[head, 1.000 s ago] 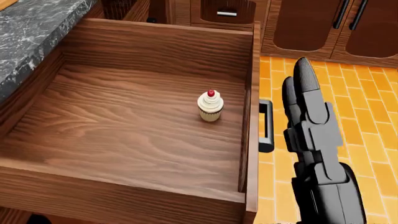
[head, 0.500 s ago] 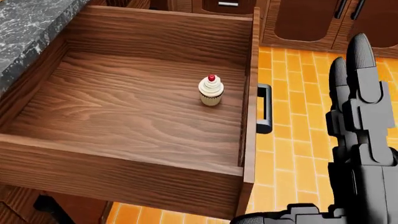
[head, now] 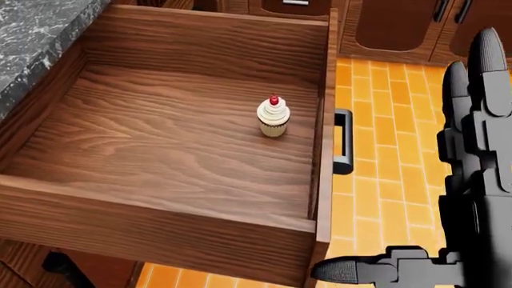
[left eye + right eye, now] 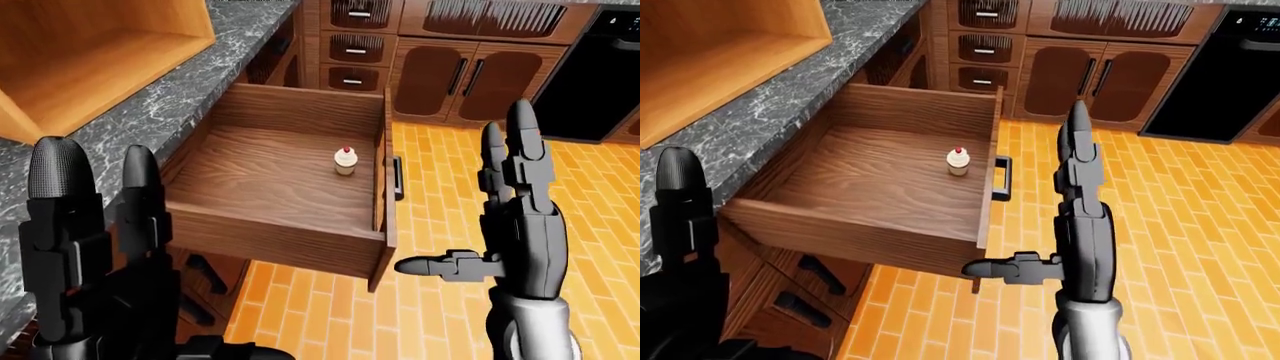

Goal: Close the right drawer.

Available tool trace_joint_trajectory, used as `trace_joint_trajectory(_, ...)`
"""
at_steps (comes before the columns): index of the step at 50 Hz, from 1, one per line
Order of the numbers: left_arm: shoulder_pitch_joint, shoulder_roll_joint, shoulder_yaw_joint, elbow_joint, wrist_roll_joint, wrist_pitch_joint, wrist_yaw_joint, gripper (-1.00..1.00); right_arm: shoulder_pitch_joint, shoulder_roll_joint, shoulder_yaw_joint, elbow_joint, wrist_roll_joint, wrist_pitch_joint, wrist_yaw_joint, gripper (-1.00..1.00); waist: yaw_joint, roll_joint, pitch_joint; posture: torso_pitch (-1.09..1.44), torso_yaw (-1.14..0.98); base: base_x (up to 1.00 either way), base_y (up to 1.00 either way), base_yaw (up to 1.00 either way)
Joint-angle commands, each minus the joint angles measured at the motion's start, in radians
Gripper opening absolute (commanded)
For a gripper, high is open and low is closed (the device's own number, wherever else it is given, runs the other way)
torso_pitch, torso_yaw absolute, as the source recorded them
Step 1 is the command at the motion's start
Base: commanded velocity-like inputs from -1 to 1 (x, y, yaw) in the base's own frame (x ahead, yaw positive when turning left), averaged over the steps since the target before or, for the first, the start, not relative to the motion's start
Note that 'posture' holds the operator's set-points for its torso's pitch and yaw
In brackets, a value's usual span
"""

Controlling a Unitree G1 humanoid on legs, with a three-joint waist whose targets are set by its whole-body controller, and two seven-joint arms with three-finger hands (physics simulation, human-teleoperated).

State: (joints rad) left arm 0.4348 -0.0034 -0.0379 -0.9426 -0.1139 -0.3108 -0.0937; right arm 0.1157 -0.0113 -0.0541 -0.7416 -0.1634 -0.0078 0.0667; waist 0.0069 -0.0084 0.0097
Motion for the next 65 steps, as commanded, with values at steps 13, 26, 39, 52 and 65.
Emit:
trace_joint_trajectory(13, -0.004, 0.001, -0.003, -0.027, 0.001, -0.028, -0.001, 1.00, -0.168, -0.116, -0.266, 0.159, 0.103, -0.018, 0.018, 1.00, 0.004, -0.009, -0.009, 0.00, 0.00, 0.00, 0.00, 0.00)
trace_joint_trajectory(26, -0.005, 0.001, -0.007, -0.032, 0.008, -0.023, 0.003, 1.00, -0.312, -0.273, -0.317, 1.000, 0.126, -0.440, -0.092, 1.00, -0.001, -0.018, 0.000, 0.00, 0.00, 0.00, 0.00, 0.00)
trace_joint_trajectory(39, -0.013, 0.004, -0.011, -0.046, 0.013, 0.001, 0.012, 1.00, -0.600, -0.372, -0.183, 1.959, 0.194, -0.903, -0.114, 1.00, -0.002, -0.020, 0.003, 0.00, 0.00, 0.00, 0.00, 0.00)
trace_joint_trajectory(52, -0.011, 0.001, 0.000, -0.014, -0.001, -0.029, -0.002, 1.00, -0.687, -0.320, -0.113, 2.039, 0.093, -0.879, -0.125, 1.00, 0.014, -0.032, 0.003, 0.00, 0.00, 0.00, 0.00, 0.00)
trace_joint_trajectory(65, -0.006, 0.002, -0.002, -0.009, 0.001, -0.041, -0.001, 1.00, -0.742, -0.295, -0.090, 2.046, -0.013, -0.840, -0.142, 1.00, 0.019, -0.032, 0.001, 0.00, 0.00, 0.00, 0.00, 0.00)
